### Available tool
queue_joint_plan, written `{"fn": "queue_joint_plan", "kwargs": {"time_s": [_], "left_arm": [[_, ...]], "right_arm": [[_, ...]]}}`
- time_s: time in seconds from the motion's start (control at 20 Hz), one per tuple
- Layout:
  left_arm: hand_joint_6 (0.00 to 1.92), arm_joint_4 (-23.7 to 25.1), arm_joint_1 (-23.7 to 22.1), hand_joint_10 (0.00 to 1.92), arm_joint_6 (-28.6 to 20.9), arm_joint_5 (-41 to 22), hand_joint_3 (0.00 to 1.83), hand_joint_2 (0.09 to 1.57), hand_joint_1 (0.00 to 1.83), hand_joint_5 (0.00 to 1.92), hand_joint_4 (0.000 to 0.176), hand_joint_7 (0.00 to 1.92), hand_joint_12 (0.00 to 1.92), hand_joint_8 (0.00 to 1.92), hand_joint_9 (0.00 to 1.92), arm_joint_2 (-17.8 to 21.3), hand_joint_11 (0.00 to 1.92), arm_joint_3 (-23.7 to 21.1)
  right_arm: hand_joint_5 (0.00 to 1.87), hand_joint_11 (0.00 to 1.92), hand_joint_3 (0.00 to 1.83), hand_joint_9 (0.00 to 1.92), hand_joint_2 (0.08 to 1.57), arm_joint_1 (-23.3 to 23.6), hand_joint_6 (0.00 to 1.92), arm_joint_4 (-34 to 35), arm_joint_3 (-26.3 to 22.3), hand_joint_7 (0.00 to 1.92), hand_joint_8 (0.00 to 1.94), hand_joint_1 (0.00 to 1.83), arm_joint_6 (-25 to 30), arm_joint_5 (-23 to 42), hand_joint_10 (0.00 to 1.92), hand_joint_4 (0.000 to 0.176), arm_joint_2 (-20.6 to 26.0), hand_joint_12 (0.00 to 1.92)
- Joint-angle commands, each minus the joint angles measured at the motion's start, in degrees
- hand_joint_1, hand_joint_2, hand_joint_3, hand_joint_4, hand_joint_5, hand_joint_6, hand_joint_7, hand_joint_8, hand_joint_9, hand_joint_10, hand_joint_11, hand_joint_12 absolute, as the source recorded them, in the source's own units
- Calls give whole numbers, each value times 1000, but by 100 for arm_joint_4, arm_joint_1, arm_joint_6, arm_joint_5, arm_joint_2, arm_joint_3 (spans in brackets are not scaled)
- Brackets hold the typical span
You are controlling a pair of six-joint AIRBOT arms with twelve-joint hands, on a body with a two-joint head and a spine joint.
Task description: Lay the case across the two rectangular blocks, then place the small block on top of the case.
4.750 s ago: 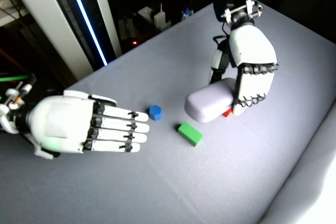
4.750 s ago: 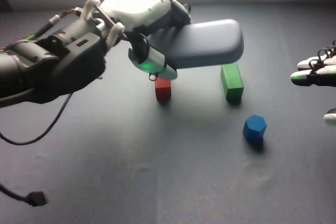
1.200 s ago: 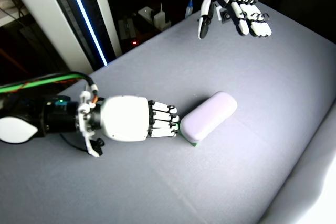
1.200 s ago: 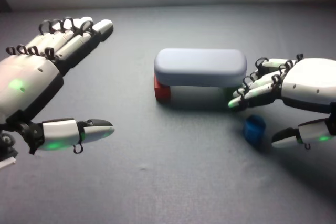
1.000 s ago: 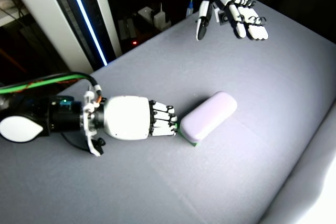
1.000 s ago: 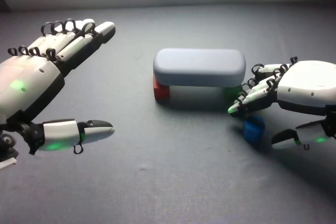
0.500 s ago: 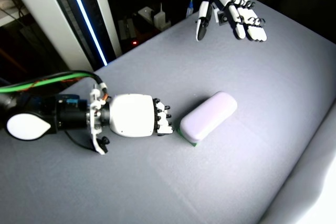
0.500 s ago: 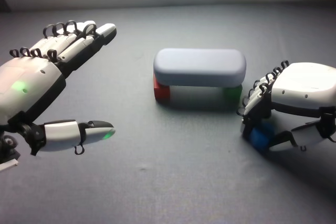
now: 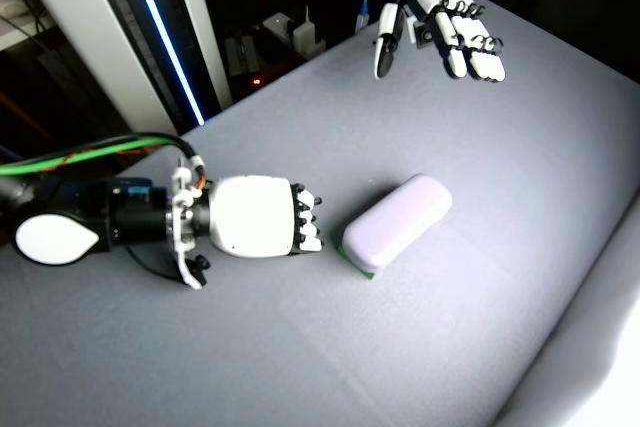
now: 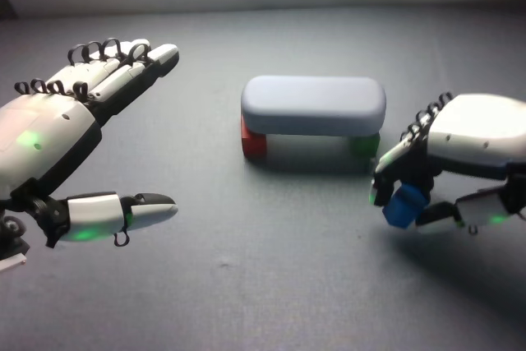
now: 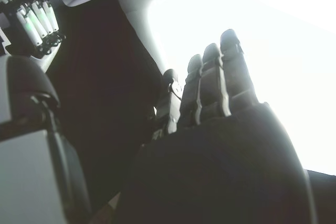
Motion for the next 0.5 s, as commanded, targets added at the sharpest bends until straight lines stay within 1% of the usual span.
{"fn": "queue_joint_plan", "kwargs": {"time_s": [0.0,0.05,0.1,0.15,0.2,0.25,0.3,0.35,0.4,0.45], "left_arm": [[6,63,-22,2,-35,-729,0,939,887,78,89,38,52,5,24,-26,15,-1],[3,63,-15,1,-35,-731,1,943,882,74,82,36,53,3,23,-23,11,-5],[4,62,-10,0,-37,-731,0,942,891,77,71,38,53,3,20,-21,4,-8],[4,60,-1,3,-42,-736,0,940,871,79,72,39,63,3,26,-16,21,-12],[4,58,9,4,-50,-742,0,936,881,81,68,39,68,3,29,-14,26,-14],[1,54,22,0,-62,-751,0,938,903,76,62,29,65,0,17,-13,11,-14],[1,54,22,3,-64,-751,0,938,885,76,69,32,72,2,23,-13,18,-14],[3,54,22,6,-65,-744,0,936,884,82,68,38,81,4,31,-14,29,-9],[3,54,21,5,-65,-734,0,935,884,82,74,34,83,2,30,-14,26,-7],[3,55,20,10,-65,-724,0,934,874,85,73,40,98,4,46,-14,48,-5]], "right_arm": [[941,710,1,1004,1086,78,1030,325,-10,1154,774,1236,25,796,872,0,77,1516],[945,670,0,991,1089,168,989,388,-48,1136,846,1237,24,999,972,0,169,1607],[944,772,0,1019,1089,236,949,416,-59,1138,884,1248,17,1077,1037,0,200,1622],[944,745,1,987,1093,350,941,450,-62,1120,920,1245,-20,1152,1039,0,228,1597],[940,729,2,955,1104,496,922,480,-51,1079,1011,1242,-107,1169,1073,0,233,1620],[990,764,1,840,1101,708,953,537,6,907,1357,1167,-262,1164,1581,0,233,1861],[1002,741,0,814,1119,777,824,559,50,943,1273,1226,-296,1156,1453,0,233,1762],[963,804,0,896,1107,925,919,594,170,1035,1057,1231,-335,1066,1243,0,178,1625],[968,802,0,925,1101,1021,920,594,243,1060,1006,1232,-356,978,1180,0,115,1619],[1021,852,0,982,1089,1132,907,592,349,1069,880,1177,-384,823,1206,0,19,1616]]}}
